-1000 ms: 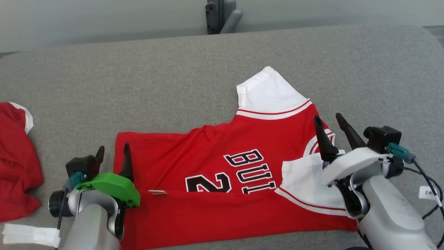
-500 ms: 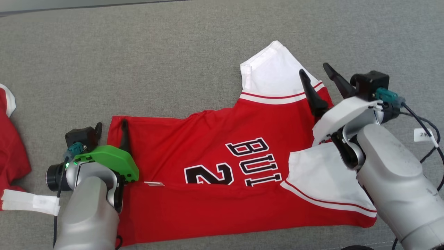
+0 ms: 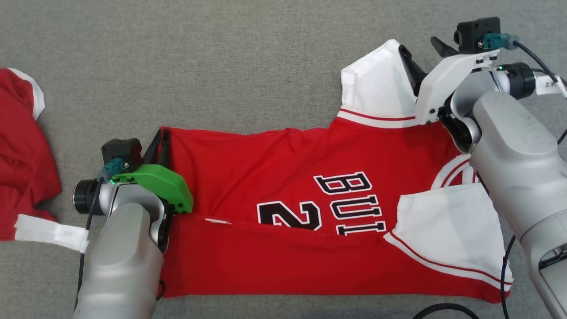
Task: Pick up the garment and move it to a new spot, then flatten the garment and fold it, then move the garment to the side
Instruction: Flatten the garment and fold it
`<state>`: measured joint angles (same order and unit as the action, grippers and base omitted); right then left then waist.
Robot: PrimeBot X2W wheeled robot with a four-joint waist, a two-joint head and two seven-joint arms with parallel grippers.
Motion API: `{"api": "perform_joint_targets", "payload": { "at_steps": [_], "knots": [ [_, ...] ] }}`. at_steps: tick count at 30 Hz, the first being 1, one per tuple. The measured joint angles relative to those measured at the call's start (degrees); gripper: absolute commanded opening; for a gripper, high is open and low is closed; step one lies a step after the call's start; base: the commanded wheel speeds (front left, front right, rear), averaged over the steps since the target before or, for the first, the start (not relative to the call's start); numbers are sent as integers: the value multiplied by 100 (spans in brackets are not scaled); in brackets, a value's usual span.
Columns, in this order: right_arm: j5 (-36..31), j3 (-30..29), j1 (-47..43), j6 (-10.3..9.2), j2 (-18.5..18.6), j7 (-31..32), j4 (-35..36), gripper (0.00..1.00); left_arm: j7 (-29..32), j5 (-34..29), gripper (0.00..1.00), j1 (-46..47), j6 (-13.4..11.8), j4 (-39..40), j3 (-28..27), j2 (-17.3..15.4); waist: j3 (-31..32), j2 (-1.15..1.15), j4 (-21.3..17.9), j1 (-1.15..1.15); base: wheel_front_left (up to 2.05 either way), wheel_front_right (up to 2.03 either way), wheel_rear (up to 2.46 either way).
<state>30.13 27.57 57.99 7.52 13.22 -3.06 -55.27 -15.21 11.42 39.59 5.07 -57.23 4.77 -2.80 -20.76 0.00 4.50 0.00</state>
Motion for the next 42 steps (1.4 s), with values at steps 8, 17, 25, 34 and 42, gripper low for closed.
{"api": "perform_joint_targets", "payload": {
  "at_steps": [8,17,25,34,42],
  "knots": [
    [-47,269,655,1,-42,933,-849,100,4,687,0,55,38,375,826,0,-204,0,381,0,0,0,0],
    [-213,247,1069,1,-25,1053,-1515,100,1,1198,0,81,-214,676,1455,-2,-429,0,632,0,0,0,0],
    [-268,201,1118,2,-48,943,-1683,0,1,1336,0,87,-359,704,1605,-9,-431,0,587,0,0,0,0],
    [-290,165,987,2,-209,209,-1714,0,4,1258,0,76,-380,589,1448,-4,-252,0,473,0,0,0,0],
    [93,296,421,1,-307,-218,-1365,0,8,1087,0,-235,-298,501,1146,-133,242,0,320,0,0,0,0]
  ]
}}
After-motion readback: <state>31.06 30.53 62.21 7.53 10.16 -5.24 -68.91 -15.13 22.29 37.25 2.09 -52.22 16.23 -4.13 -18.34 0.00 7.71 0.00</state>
